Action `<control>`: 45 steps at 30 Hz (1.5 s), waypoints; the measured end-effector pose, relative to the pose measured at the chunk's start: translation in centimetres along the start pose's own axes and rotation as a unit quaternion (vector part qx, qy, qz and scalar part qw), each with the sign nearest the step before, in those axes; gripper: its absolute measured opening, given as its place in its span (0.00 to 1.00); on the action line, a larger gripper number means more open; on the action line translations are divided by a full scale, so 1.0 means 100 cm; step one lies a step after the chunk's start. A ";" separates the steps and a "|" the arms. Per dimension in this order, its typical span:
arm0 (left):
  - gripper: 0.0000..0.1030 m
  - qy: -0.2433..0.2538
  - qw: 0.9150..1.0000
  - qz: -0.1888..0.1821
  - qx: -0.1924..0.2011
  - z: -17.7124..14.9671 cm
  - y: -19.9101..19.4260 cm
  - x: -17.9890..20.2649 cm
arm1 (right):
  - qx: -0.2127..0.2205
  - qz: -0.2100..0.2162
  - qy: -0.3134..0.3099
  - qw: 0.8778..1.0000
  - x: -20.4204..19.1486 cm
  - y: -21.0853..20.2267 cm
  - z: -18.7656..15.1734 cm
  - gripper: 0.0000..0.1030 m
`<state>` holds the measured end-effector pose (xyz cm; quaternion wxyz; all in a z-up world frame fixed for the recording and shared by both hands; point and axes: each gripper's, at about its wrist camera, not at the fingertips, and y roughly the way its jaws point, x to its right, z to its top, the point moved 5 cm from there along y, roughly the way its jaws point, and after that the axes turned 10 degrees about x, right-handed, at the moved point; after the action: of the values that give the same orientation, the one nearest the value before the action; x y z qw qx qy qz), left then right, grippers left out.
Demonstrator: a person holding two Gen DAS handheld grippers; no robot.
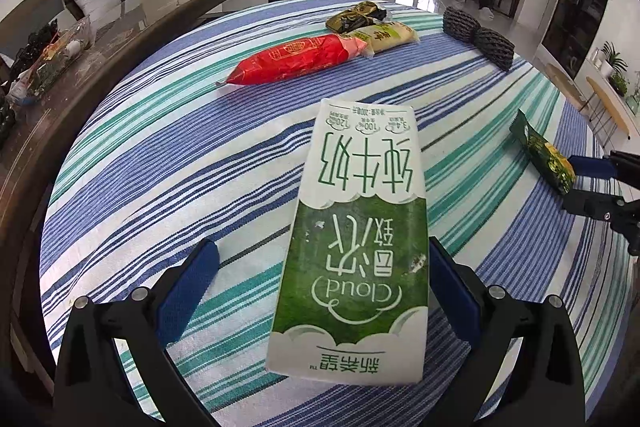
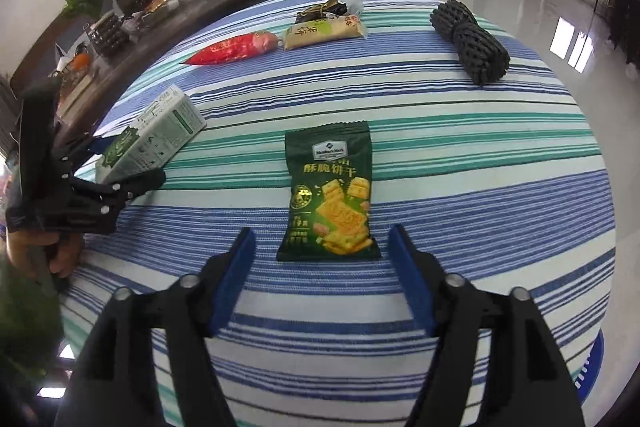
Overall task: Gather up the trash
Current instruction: 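Carry the carton and cracker bag to the wastebasket and open both tools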
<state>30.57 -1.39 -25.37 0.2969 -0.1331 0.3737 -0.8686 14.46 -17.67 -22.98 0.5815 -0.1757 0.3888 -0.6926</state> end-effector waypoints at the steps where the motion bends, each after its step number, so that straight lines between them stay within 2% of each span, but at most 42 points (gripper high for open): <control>1: 0.96 0.006 1.000 -0.009 -0.007 0.000 -0.001 0.003 | -0.001 -0.002 -0.003 1.000 0.001 -0.001 0.004 0.68; 3: 0.96 0.011 1.000 -0.028 -0.010 0.001 -0.006 0.008 | -0.001 -0.005 -0.018 1.000 0.001 -0.001 0.013 0.73; 5: 0.96 0.018 0.999 -0.031 -0.006 0.003 -0.010 0.014 | -0.031 0.007 -0.024 0.999 -0.005 0.012 0.018 0.75; 8: 0.96 0.032 0.999 -0.017 -0.006 0.010 -0.009 0.023 | -0.062 -0.011 -0.041 0.997 -0.012 0.027 0.018 0.75; 10: 0.92 0.033 0.999 -0.006 -0.006 0.013 -0.007 0.025 | -0.074 -0.024 -0.048 0.996 -0.014 0.033 0.016 0.75; 11: 0.84 0.029 1.000 -0.003 -0.010 0.013 -0.005 0.026 | -0.076 -0.027 -0.044 0.996 -0.014 0.036 0.015 0.69; 12: 0.71 0.024 1.000 -0.002 -0.016 0.013 -0.003 0.025 | -0.070 -0.038 -0.048 0.996 -0.014 0.035 0.016 0.48; 13: 0.63 0.018 1.000 0.000 -0.023 0.012 -0.001 0.025 | -0.066 -0.042 -0.052 0.996 -0.014 0.033 0.016 0.39; 14: 0.52 0.014 1.000 -0.002 -0.022 0.012 -0.001 0.024 | -0.063 -0.034 -0.044 0.996 -0.015 0.030 0.016 0.38; 15: 0.47 0.009 1.000 -0.005 -0.021 0.012 -0.002 0.025 | -0.059 -0.028 -0.037 0.997 -0.014 0.027 0.016 0.37; 21: 0.46 0.025 1.000 0.002 0.008 0.017 -0.024 0.046 | -0.033 -0.021 -0.035 0.999 -0.012 -0.001 0.011 0.37; 25: 0.46 0.032 0.999 -0.013 0.017 0.022 -0.035 0.074 | -0.029 -0.015 -0.025 0.999 -0.003 -0.018 0.004 0.37; 31: 0.46 0.052 0.997 -0.048 0.030 0.029 -0.049 0.133 | -0.012 -0.028 -0.006 1.000 0.026 -0.055 -0.016 0.37; 38: 0.46 0.091 0.990 -0.099 0.040 0.038 -0.058 0.225 | 0.012 -0.075 0.024 0.997 0.091 -0.118 -0.054 0.37; 45: 0.46 0.129 0.977 -0.163 0.040 0.036 -0.064 0.338 | 0.011 -0.142 0.083 0.986 0.186 -0.177 -0.111 0.37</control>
<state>2.86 -20.77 -17.93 0.1061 -0.0667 0.3470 -0.9294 -9.96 -31.08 -20.80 0.4451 -0.1640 0.3993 -0.7846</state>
